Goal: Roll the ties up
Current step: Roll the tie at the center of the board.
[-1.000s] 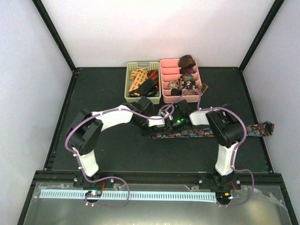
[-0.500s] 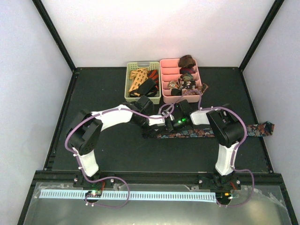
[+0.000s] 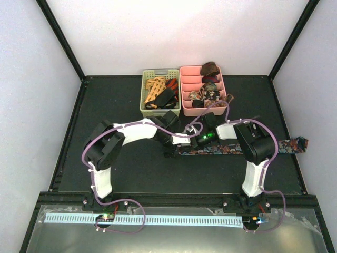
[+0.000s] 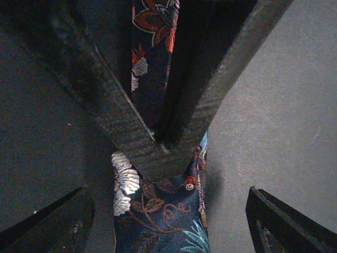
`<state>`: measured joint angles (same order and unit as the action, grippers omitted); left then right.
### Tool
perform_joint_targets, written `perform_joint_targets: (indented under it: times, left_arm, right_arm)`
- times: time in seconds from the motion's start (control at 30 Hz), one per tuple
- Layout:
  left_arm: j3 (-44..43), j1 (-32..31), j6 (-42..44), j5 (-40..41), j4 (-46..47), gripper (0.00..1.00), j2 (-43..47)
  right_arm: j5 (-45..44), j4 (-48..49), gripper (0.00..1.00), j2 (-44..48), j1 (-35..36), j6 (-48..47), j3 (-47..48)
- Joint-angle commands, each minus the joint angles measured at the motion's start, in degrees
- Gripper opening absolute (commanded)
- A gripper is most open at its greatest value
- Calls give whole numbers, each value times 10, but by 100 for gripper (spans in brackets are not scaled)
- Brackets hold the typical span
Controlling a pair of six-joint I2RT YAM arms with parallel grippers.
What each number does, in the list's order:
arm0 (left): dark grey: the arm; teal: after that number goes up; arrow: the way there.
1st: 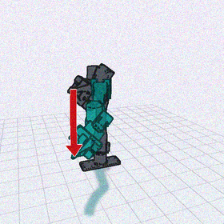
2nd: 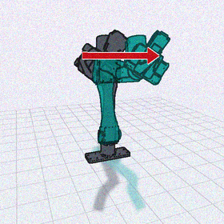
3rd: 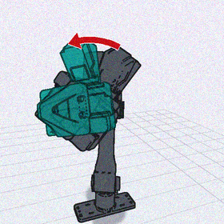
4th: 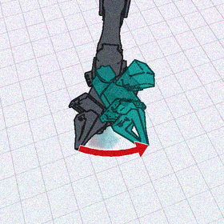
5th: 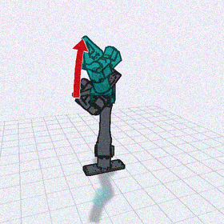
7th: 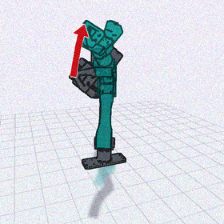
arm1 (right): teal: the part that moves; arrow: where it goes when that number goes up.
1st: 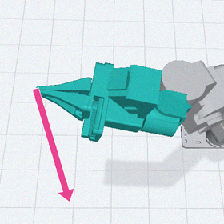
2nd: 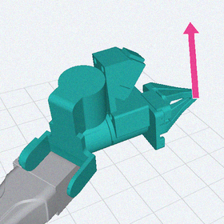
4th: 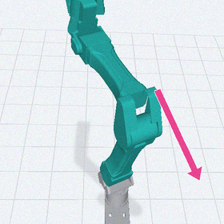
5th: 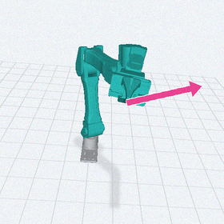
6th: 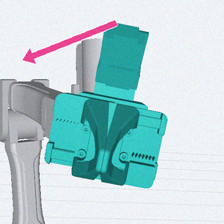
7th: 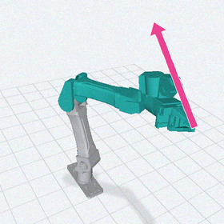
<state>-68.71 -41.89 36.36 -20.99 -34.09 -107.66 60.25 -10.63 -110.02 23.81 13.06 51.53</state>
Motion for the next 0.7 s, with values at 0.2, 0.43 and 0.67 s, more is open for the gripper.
perform_joint_targets:
  times: [0.2,0.43,0.67]
  left_arm:
    - [-15,-18,12,55,-25,60,-26]
    - [12,-17,6,74,-4,39,-6]
    - [50,17,9,37,16,61,55]
  right_arm:
    - [9,-9,2,-13,-10,-15,-10]
    - [-2,-47,2,-14,-10,-41,-6]
    - [-20,-54,2,-18,-10,-49,-9]
